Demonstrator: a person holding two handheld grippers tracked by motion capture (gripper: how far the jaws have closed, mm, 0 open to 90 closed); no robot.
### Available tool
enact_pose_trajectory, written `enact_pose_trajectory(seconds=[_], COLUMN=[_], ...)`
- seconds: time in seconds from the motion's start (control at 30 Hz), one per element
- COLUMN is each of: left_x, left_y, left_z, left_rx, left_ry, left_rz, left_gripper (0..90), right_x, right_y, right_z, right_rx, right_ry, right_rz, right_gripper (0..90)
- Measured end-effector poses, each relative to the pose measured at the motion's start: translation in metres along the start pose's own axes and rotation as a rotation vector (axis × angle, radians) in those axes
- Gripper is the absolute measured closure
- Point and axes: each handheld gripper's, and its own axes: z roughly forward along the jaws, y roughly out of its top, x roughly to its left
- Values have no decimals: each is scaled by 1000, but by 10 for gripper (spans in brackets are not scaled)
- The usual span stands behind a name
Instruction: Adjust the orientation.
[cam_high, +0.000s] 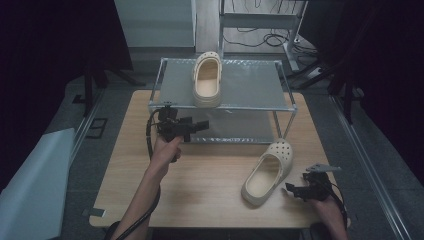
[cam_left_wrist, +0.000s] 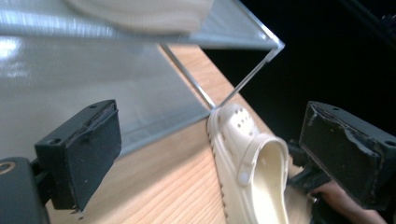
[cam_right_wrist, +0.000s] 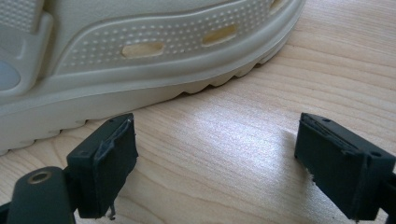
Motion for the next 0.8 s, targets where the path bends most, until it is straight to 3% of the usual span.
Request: enact_pose_trajectory(seconds=[0.4, 0.63, 0.8], left_x=[12, 15, 18], left_y=[-40, -69, -86], left_z=[6, 7, 6], left_rx=[6, 39, 53], left_ry=[40, 150, 194], left_rz=[26, 107, 126], left_gripper=[56, 46, 44], right_x=[0, 1, 1], right_y=[0, 0, 0], right_z=[0, 0, 0], right_rx=[-1, -1, -1], right_ry=[-1, 0, -1], right_rz=[2, 0, 0], right_gripper=[123, 123, 123])
